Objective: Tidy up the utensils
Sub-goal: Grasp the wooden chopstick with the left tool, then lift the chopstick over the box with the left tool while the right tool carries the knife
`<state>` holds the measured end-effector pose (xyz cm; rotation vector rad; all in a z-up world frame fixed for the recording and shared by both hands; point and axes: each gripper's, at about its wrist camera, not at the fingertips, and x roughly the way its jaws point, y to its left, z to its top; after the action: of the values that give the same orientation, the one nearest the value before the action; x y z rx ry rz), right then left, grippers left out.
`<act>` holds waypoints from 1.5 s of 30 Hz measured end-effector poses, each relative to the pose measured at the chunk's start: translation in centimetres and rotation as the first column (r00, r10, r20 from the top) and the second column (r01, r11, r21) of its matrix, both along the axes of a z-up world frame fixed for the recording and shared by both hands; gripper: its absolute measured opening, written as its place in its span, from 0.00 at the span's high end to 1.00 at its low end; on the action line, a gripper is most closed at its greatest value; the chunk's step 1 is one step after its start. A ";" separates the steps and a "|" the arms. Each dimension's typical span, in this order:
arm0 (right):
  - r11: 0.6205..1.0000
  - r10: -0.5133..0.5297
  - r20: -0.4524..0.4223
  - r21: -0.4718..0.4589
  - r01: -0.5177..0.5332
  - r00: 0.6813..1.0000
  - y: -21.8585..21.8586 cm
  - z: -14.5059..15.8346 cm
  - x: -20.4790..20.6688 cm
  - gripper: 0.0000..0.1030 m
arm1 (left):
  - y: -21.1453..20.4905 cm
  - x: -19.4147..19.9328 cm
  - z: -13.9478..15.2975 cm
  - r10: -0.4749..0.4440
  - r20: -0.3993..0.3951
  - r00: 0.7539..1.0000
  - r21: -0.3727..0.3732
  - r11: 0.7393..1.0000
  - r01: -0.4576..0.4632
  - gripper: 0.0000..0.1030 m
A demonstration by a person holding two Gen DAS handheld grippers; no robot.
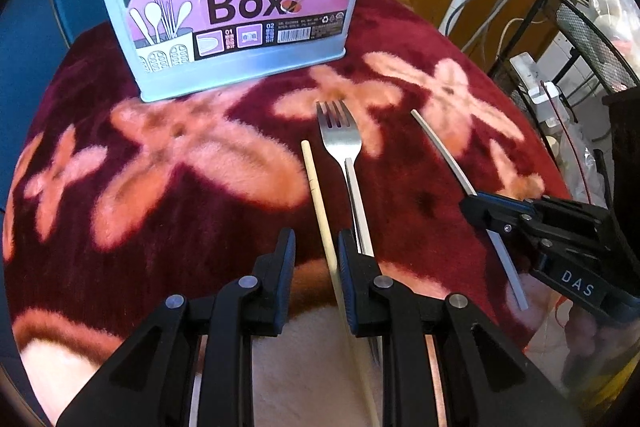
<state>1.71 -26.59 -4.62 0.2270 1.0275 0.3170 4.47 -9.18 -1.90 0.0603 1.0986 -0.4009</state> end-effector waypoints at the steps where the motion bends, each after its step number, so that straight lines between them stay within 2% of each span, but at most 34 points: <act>1: 1.000 0.006 -0.006 -0.008 -0.006 1.000 0.1 0.0 0.1 0.92 | 0.0 0.1 0.0 -0.003 -0.007 1.000 -0.005 1.000 0.003 0.79; 6: 1.000 0.012 -0.026 -0.025 -0.012 1.000 0.2 0.1 0.3 0.92 | 0.4 0.3 0.0 0.003 -0.022 1.000 -0.034 0.999 -0.004 0.80; 13: 0.999 0.009 -0.033 -0.043 -0.010 0.999 0.5 0.2 0.4 0.92 | 1.7 0.8 0.2 0.019 -0.028 0.999 -0.113 0.993 -0.022 0.98; 18: 1.000 -0.008 -0.030 -0.002 0.008 1.000 0.1 0.4 0.3 0.93 | 2.6 0.7 0.9 0.050 -0.001 0.999 -0.177 0.983 -0.049 0.98; 23: 0.998 -0.007 0.017 0.070 0.006 1.000 0.3 1.4 -0.1 0.93 | 3.7 0.3 2.3 0.076 0.030 0.997 -0.251 0.966 -0.066 0.98; 30: 0.988 -0.008 0.131 0.151 -0.012 0.991 1.0 3.7 -0.5 0.93 | 5.0 0.3 4.3 0.101 0.061 0.993 -0.337 0.939 -0.075 0.98; 35: 0.982 -0.017 0.186 0.186 -0.019 0.982 0.9 5.0 -0.6 0.93 | 5.7 0.8 4.8 0.142 0.070 0.987 -0.347 0.932 -0.109 0.98; 39: 0.979 -0.014 0.254 0.199 -0.038 0.967 1.0 6.2 -0.5 0.93 | 6.9 1.1 5.5 0.177 0.074 0.981 -0.427 0.895 -0.129 0.98; 45: 0.970 -0.016 0.312 0.237 -0.061 0.950 1.2 7.2 0.2 0.93 | 7.7 1.4 6.9 0.218 0.137 0.966 -0.444 0.886 -0.137 0.98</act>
<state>1.95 -25.37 2.54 0.3749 0.6769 0.4853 5.92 -1.48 4.96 -0.3897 0.8046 -0.4558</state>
